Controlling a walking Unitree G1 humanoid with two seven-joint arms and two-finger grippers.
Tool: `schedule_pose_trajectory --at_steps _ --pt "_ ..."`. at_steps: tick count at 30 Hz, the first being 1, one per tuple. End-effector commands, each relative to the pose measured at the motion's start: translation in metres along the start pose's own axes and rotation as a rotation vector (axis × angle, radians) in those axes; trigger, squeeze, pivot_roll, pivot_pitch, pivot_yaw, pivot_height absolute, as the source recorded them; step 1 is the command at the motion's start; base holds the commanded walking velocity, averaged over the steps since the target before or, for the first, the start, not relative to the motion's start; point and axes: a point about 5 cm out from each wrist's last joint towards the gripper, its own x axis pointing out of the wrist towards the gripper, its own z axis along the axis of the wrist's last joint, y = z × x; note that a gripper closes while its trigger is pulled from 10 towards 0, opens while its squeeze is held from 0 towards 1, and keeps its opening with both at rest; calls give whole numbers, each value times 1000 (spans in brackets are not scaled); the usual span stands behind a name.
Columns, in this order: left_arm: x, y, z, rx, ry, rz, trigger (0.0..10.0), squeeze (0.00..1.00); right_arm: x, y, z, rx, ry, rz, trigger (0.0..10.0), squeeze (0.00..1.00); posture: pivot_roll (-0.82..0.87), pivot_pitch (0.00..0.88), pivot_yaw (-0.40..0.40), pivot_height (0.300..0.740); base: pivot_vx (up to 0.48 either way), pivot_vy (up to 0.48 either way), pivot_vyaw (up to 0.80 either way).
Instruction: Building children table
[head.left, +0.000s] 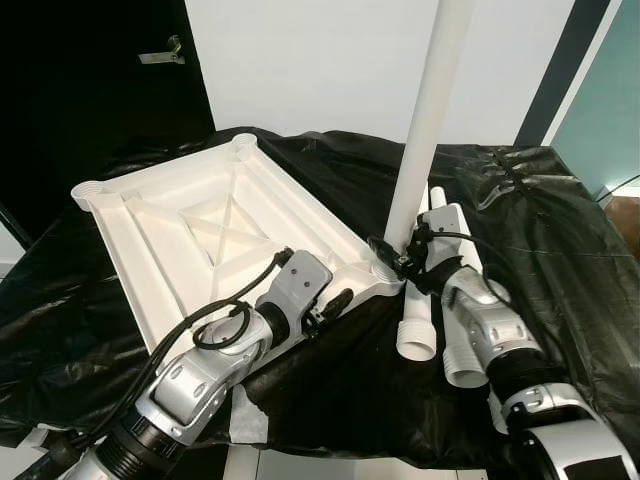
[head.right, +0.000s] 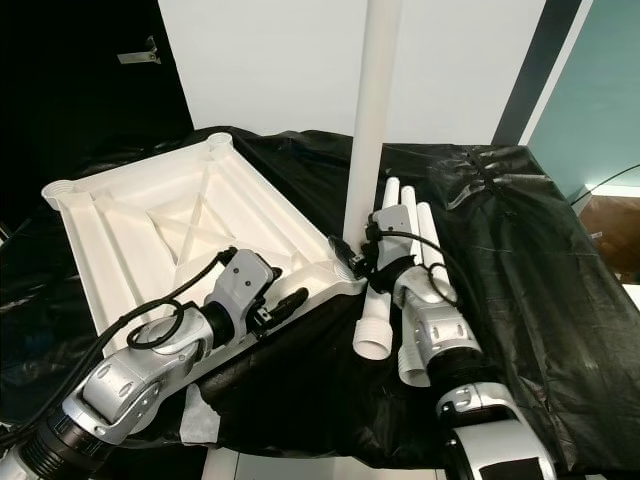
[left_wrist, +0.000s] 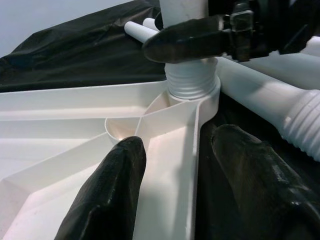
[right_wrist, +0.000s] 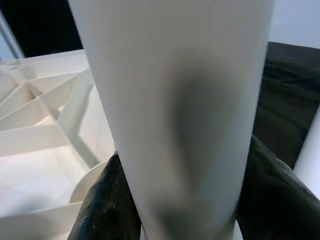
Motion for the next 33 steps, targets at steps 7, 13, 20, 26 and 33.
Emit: schedule_pose_trajectory --at_steps 7,13,20,26,33 --pt "-3 -8 -2 3 10 -164 10000 0 -6 16 -20 94 69 -263 10000 0 7 0 -16 740 0 0 0" --pt "-3 -7 -1 6 10 -161 10000 0 -4 32 -17 179 47 -355 10000 0 1 0 -5 740 0 0 0" --pt "-2 -8 -2 9 11 -168 10000 0 -6 32 -12 168 14 -327 10000 0 -5 0 -4 740 0 0 0" --pt "-1 -8 -2 11 11 -172 10000 0 -11 26 -7 126 -19 -276 10000 1000 -8 0 -8 740 0 0 0" --pt "-2 -7 -2 11 13 -169 10000 0 -20 16 -1 65 -55 -206 10000 1000 -6 0 -9 740 0 0 0"
